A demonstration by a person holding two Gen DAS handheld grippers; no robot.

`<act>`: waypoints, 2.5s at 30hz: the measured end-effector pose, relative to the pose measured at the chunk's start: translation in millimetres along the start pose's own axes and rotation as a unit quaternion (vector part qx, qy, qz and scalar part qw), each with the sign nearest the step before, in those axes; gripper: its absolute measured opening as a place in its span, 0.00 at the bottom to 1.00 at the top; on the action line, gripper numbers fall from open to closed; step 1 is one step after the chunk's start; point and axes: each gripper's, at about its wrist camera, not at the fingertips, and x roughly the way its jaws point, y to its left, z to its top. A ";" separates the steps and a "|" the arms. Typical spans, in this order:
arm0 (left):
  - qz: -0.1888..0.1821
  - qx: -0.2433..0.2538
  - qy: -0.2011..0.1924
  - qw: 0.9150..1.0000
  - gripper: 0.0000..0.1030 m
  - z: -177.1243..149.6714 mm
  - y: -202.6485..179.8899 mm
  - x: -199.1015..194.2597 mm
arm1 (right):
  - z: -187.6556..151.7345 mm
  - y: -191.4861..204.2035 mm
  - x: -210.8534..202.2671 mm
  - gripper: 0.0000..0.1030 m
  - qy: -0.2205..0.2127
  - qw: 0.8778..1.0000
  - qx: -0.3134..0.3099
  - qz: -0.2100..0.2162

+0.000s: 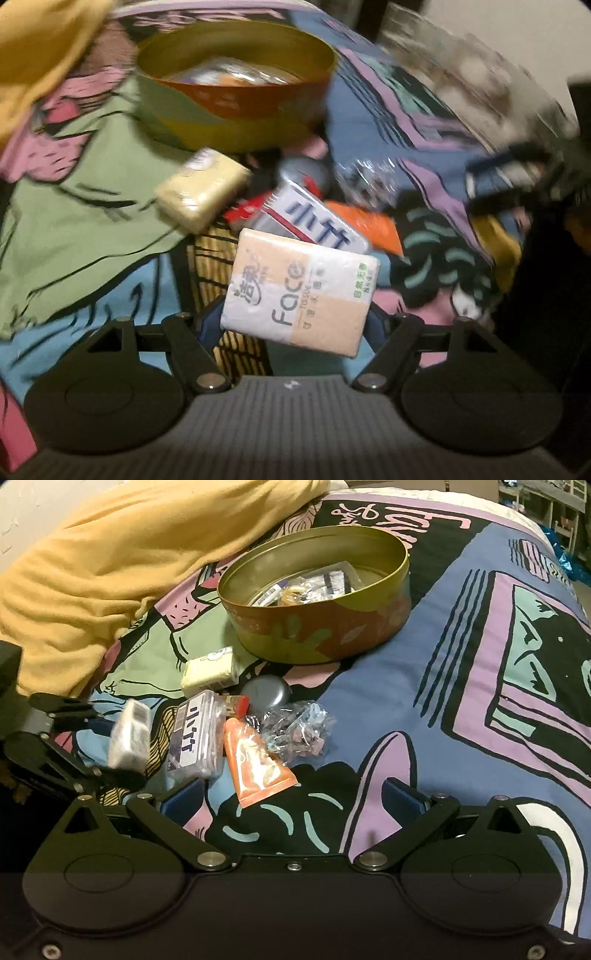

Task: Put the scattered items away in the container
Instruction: 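Close the left gripper on the white-and-peach Face tissue pack, then lift the tissue pack with the left gripper and carry it over the tin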

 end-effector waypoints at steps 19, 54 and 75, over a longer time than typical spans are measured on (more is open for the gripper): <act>0.053 -0.193 -0.054 0.978 0.73 35.9 0.2 -52.5 | -0.6 0.9 4.0 1.00 0.003 1.000 -0.003 0.011; 0.071 -0.121 -0.090 0.986 0.73 132.0 -40.5 -64.8 | 0.3 -7.5 5.6 1.00 -0.003 0.999 0.025 0.033; 0.083 -0.096 -0.089 0.988 0.73 184.6 -42.9 -47.1 | 1.6 -28.5 11.8 1.00 -0.003 0.994 0.089 0.063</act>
